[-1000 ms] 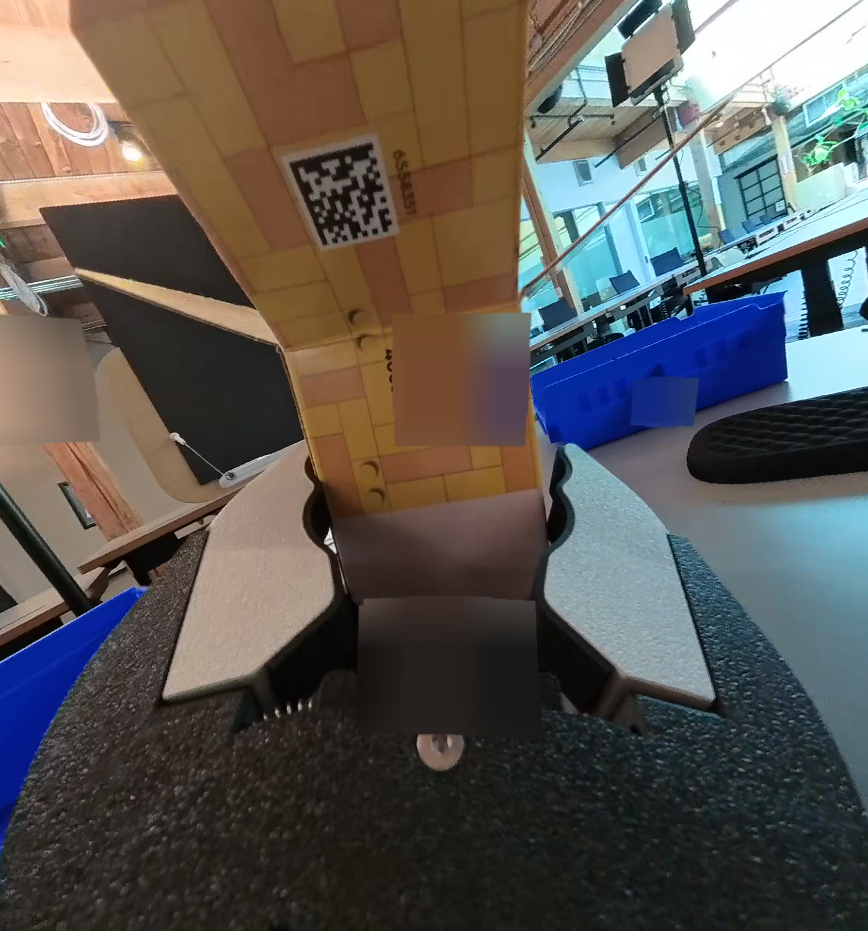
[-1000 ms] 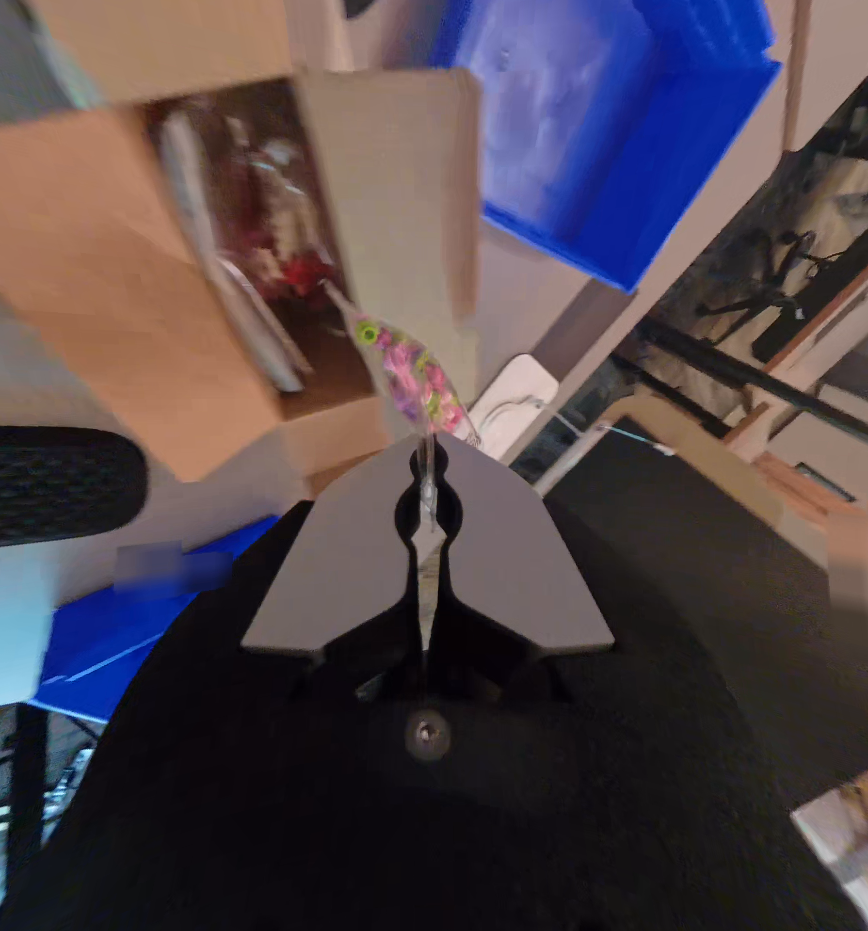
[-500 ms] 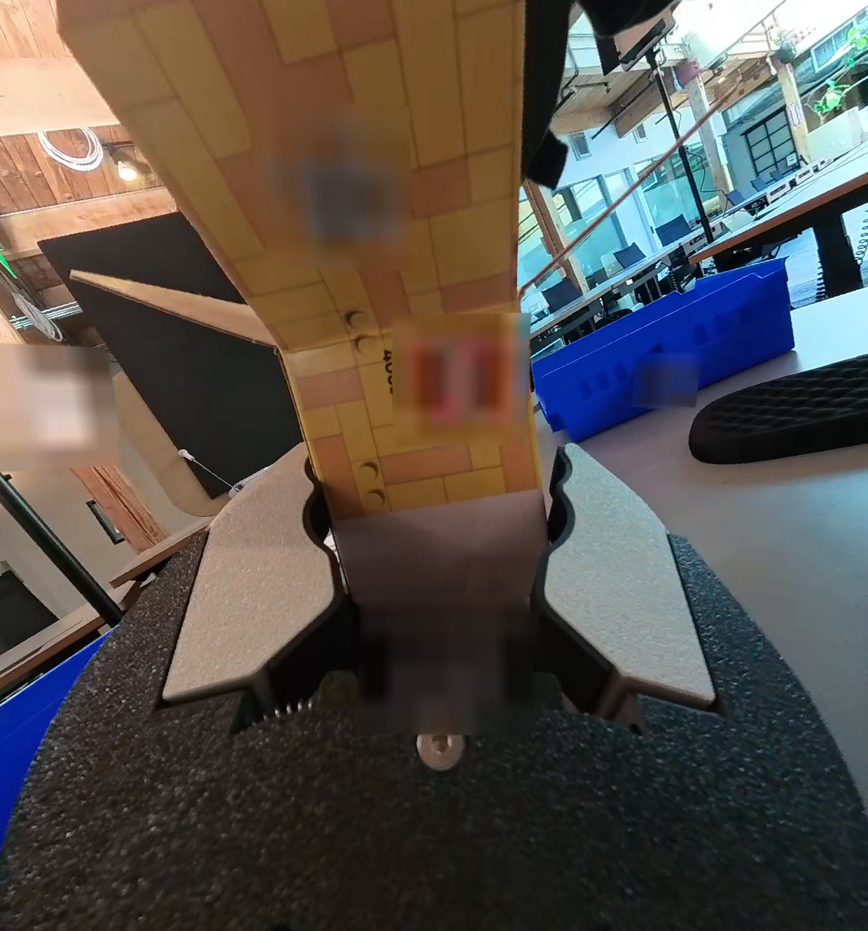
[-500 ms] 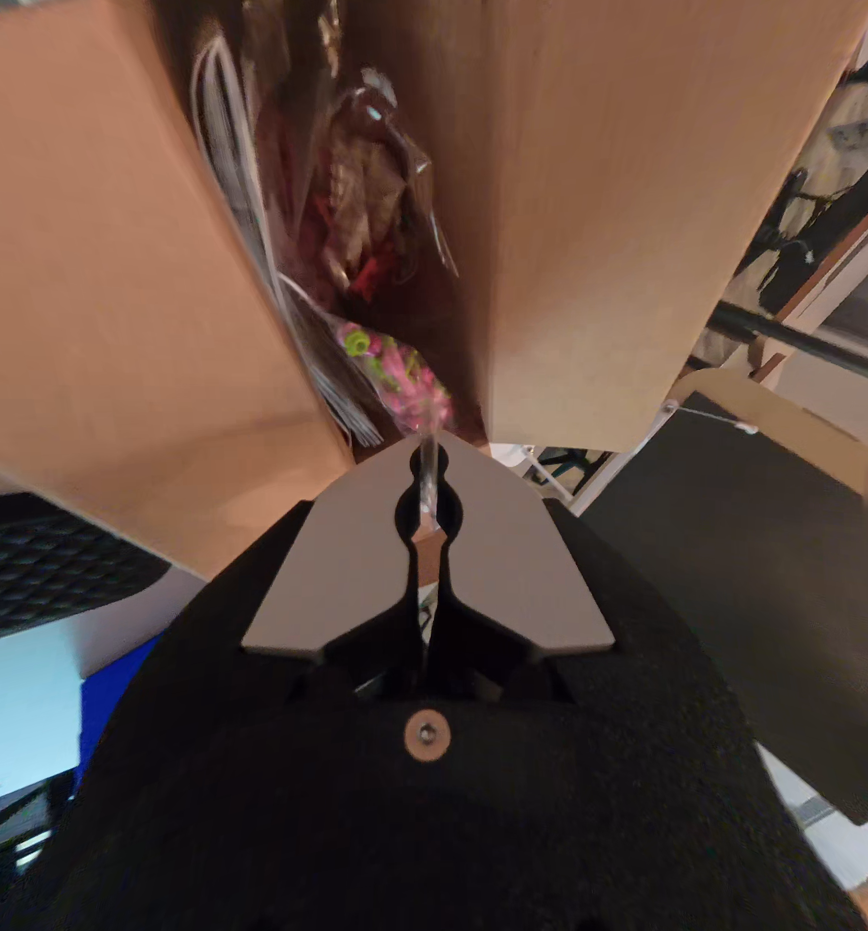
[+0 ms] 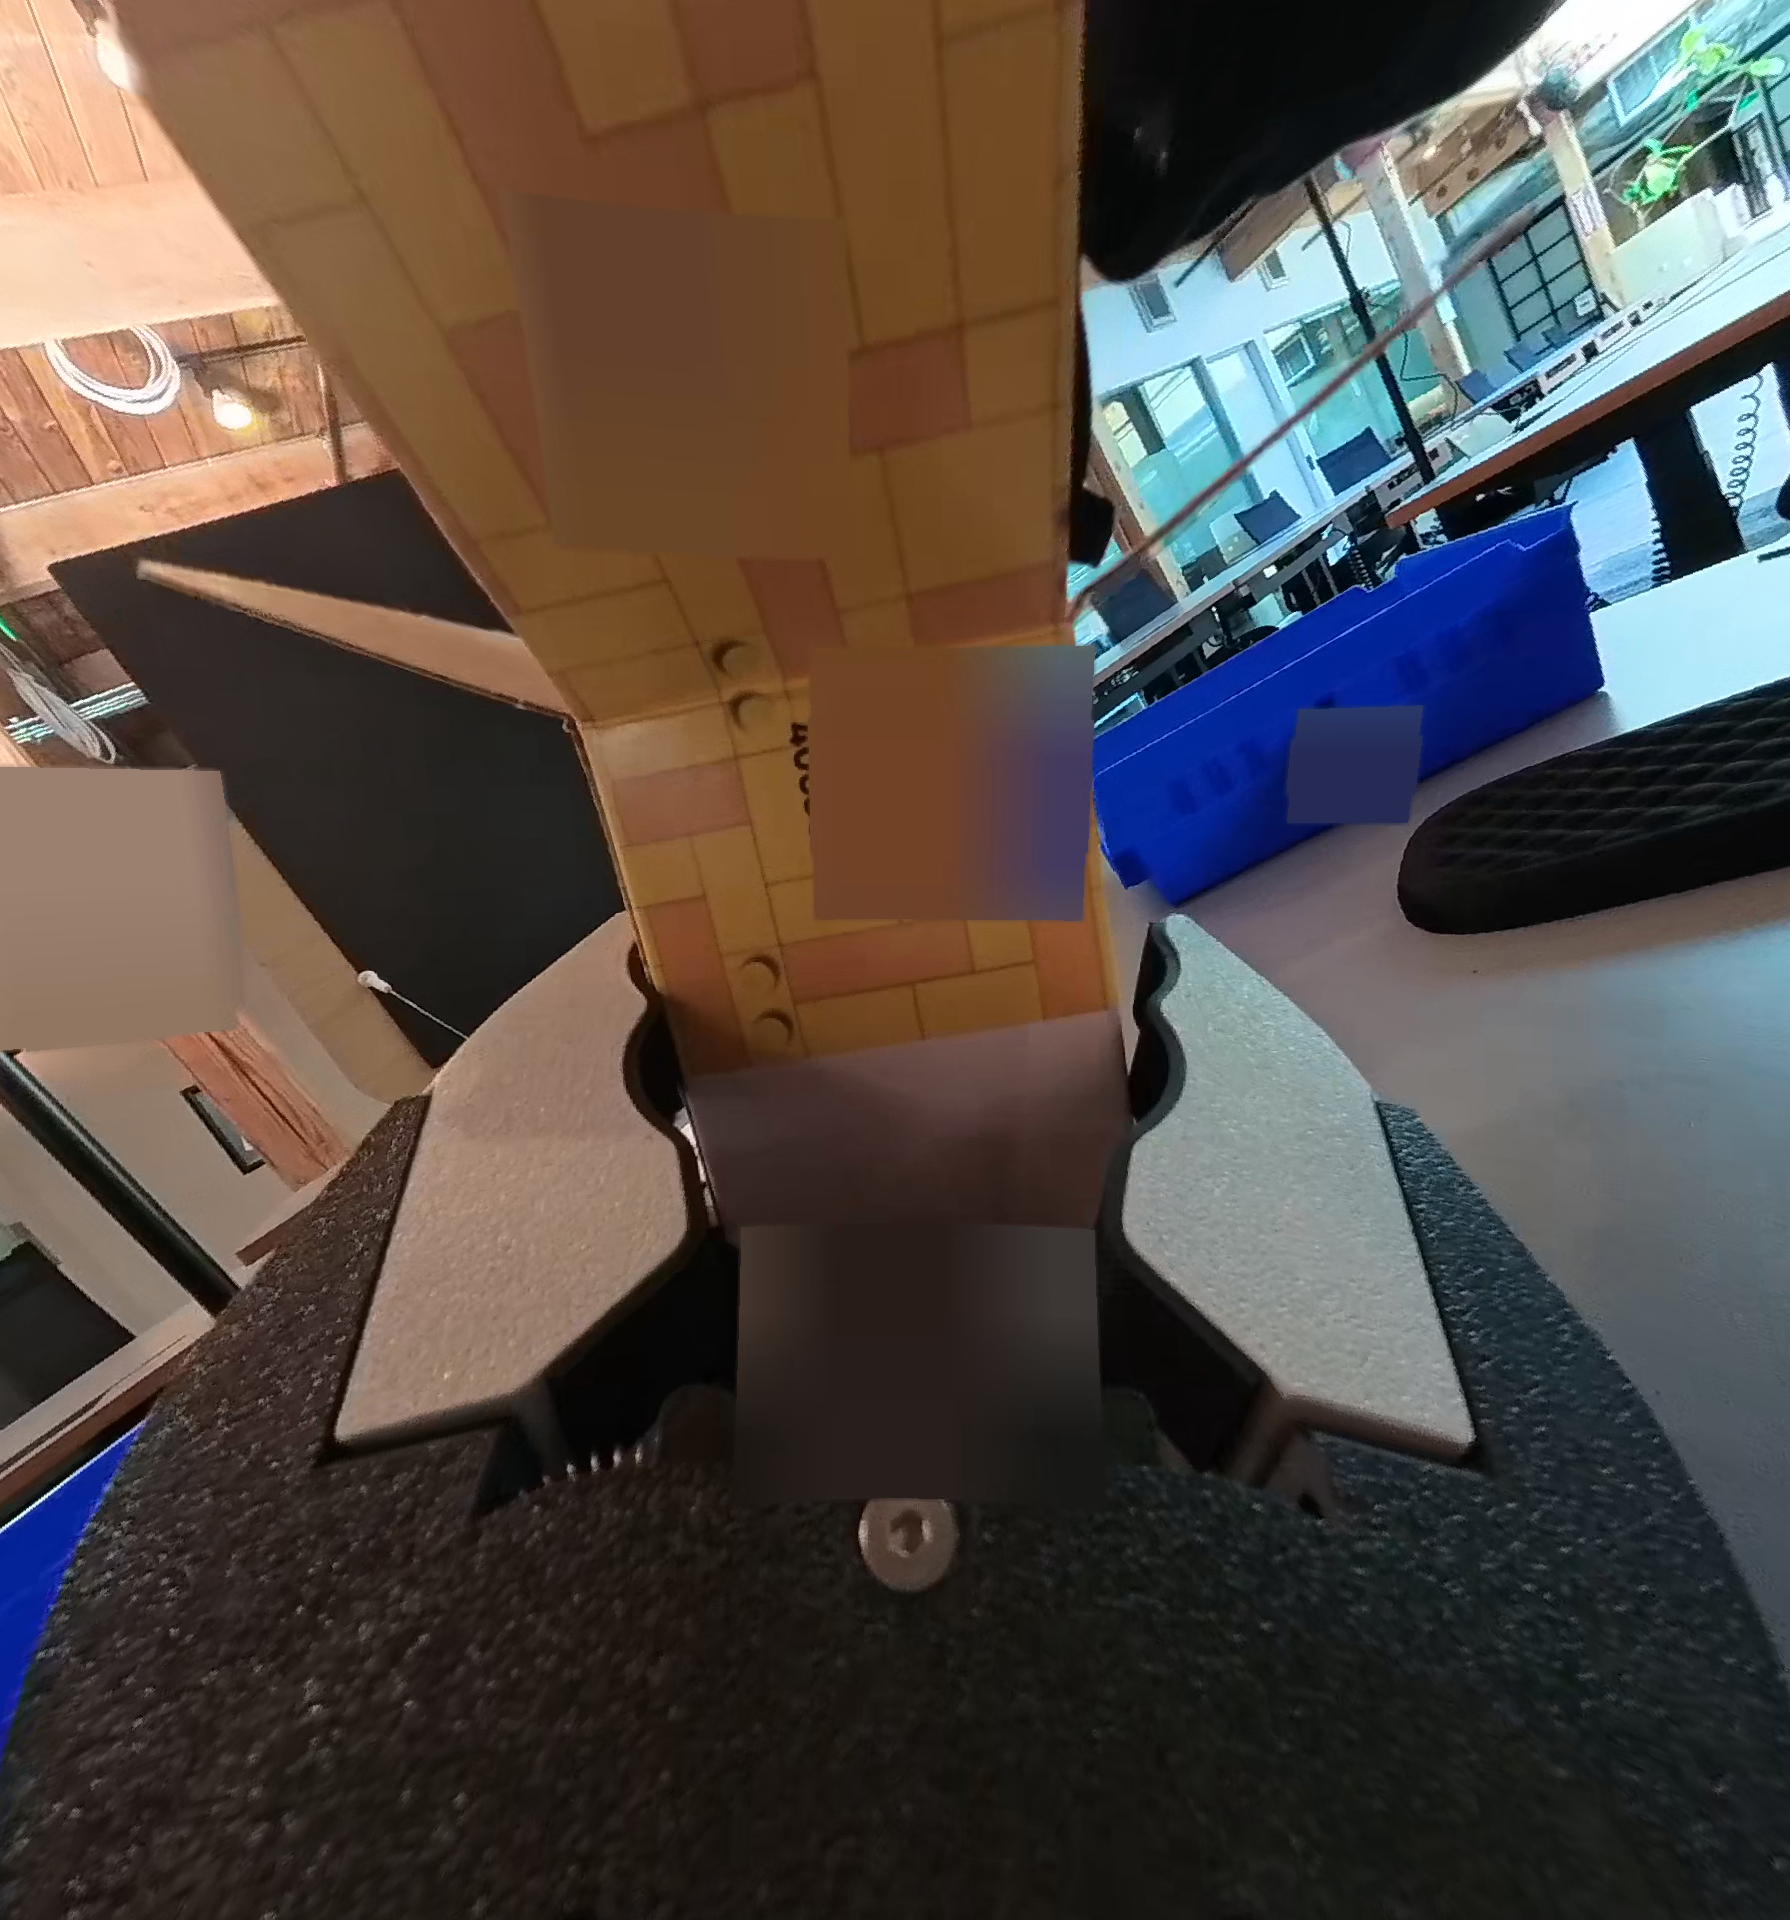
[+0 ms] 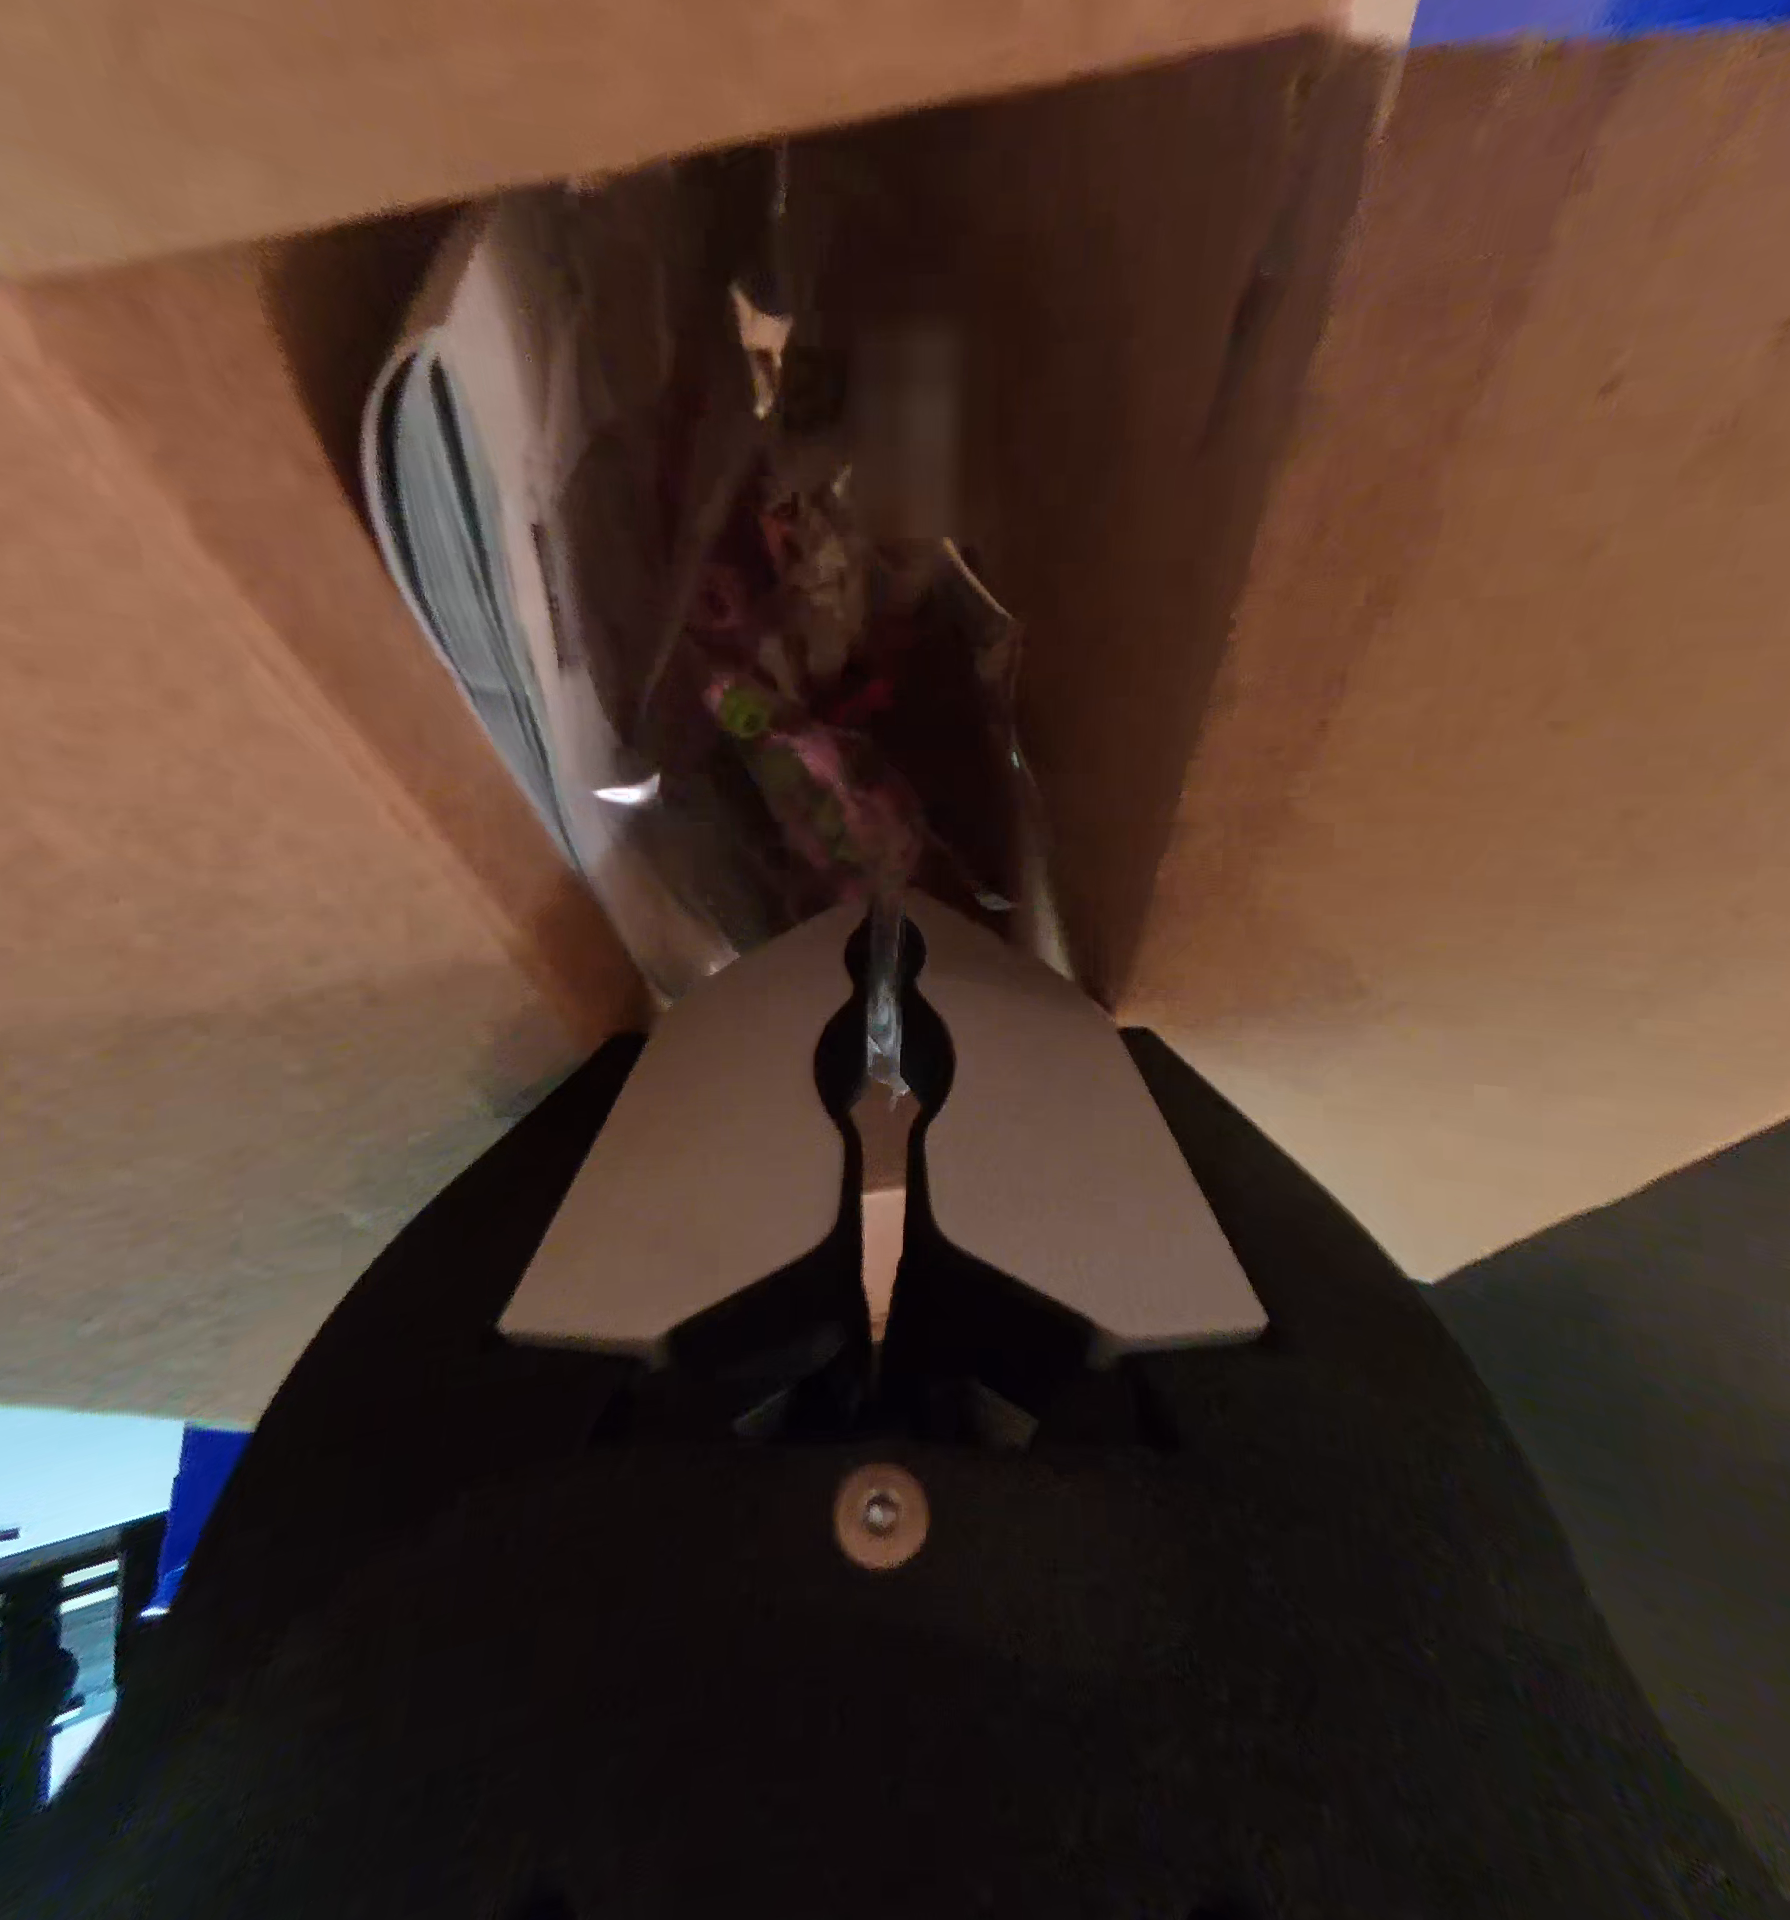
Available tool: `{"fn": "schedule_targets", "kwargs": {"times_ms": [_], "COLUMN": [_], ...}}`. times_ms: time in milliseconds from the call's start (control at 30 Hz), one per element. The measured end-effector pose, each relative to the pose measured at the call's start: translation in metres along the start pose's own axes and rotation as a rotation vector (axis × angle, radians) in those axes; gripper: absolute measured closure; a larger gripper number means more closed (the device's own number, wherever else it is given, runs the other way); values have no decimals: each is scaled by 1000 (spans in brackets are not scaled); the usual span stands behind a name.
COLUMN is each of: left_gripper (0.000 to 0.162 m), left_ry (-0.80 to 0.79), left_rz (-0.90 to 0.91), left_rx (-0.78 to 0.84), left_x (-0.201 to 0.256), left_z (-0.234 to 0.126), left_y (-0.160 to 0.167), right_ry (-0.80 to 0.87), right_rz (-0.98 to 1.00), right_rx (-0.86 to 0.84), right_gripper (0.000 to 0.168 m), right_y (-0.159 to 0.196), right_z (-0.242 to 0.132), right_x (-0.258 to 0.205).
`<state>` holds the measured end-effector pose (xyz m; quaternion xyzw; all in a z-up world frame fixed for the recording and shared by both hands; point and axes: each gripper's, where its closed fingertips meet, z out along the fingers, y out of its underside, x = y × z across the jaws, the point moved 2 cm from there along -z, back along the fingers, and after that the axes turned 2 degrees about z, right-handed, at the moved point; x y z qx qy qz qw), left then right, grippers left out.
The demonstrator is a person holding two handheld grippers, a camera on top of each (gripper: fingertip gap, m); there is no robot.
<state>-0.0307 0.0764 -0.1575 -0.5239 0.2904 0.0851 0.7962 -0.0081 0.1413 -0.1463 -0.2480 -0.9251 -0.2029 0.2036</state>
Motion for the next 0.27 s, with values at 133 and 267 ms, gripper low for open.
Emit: {"fn": "schedule_targets", "kwargs": {"times_ms": [133,267], "left_gripper": [75,75], "left_ry": [-5,-12], "left_rz": [-30,-50], "left_rx": [4,6], "left_x": [-5,-8], "left_z": [-1,-1], "left_y": [2,3], "right_ry": [-97,-183], "right_rz": [63,202], "right_rx": [101,219], "right_gripper": [168,166], "right_y": [-5,-7], "right_z": [4,2], "right_x": [1,3]}}
